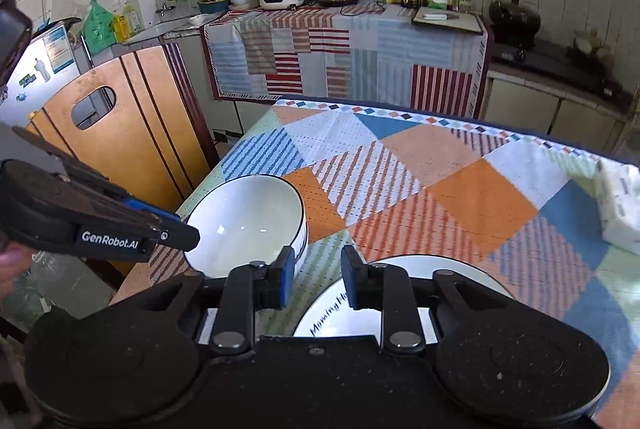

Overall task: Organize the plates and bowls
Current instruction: 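Open the left tool and withdraw from the bowl stack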

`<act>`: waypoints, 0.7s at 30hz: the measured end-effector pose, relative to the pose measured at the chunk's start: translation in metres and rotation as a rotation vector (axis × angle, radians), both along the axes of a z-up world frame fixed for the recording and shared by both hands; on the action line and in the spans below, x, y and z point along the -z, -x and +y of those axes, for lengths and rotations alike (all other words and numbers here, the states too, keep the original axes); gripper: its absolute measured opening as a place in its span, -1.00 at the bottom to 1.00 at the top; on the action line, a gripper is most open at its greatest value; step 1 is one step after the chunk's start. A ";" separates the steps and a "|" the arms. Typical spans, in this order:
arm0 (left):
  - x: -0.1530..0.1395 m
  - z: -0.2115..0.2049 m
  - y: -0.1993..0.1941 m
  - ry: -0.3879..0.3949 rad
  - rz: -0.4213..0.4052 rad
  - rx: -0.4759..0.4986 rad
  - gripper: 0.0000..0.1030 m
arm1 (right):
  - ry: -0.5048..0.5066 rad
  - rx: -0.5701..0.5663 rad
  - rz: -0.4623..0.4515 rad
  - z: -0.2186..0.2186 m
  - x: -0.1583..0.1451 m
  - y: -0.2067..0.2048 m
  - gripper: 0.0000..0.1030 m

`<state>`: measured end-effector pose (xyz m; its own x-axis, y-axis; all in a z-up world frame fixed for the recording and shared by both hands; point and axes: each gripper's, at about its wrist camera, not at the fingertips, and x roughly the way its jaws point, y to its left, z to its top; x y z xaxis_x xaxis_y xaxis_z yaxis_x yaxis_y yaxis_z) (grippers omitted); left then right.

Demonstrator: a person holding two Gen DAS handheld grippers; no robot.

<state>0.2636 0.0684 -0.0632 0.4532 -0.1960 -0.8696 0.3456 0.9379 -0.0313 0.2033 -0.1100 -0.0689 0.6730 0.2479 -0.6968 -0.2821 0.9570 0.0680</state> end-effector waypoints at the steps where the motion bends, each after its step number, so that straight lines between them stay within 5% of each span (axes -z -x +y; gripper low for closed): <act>1: -0.005 -0.001 0.007 0.005 -0.003 0.007 -0.43 | 0.011 0.009 0.007 -0.003 -0.005 0.007 -0.30; 21: -0.025 -0.056 0.125 0.002 0.009 0.261 0.20 | 0.102 0.052 0.029 -0.062 -0.016 0.152 0.43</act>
